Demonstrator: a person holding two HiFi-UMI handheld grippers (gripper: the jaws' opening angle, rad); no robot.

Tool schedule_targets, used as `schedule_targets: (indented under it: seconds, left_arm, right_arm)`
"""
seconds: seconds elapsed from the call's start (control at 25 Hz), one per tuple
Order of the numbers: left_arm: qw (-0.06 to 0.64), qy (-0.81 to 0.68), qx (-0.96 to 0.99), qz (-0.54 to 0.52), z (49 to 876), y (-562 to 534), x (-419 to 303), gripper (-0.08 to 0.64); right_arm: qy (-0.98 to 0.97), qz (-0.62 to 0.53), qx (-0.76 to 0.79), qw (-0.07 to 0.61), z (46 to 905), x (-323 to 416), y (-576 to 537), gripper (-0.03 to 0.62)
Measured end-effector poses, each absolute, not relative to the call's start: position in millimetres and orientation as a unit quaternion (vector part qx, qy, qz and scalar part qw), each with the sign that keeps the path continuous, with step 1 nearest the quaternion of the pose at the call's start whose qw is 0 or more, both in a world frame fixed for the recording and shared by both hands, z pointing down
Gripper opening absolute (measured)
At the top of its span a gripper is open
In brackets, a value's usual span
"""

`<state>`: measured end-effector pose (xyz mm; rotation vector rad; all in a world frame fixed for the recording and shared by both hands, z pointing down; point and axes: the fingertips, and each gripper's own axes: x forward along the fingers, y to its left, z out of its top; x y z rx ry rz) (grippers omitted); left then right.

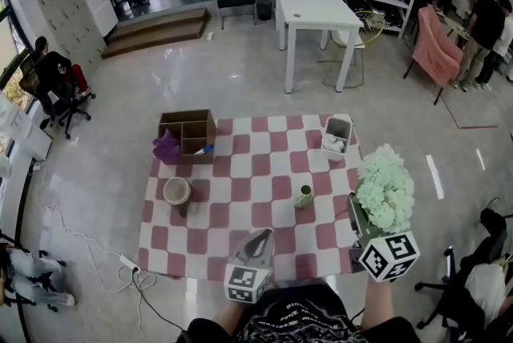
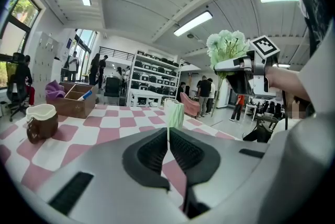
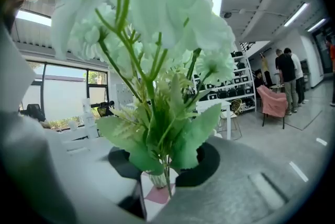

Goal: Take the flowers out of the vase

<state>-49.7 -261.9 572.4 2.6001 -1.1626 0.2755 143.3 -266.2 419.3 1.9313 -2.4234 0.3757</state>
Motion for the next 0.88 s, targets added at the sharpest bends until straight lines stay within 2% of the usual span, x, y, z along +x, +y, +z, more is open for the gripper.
schedule_targets:
  seconds: [0.72, 0.88]
  left_arm:
    - [0.144, -0.396, 0.901, 0.099, 576, -261, -43, 0.020]
    - [0.146, -0.399, 0.900, 0.102, 580, -265, -39, 0.020]
  right_arm:
    - [-0.717, 0.311, 0.596, 0.185, 547, 159, -236, 0.095]
    - [-0.707, 0.334, 0.594, 0.189, 562, 163, -238, 0.095]
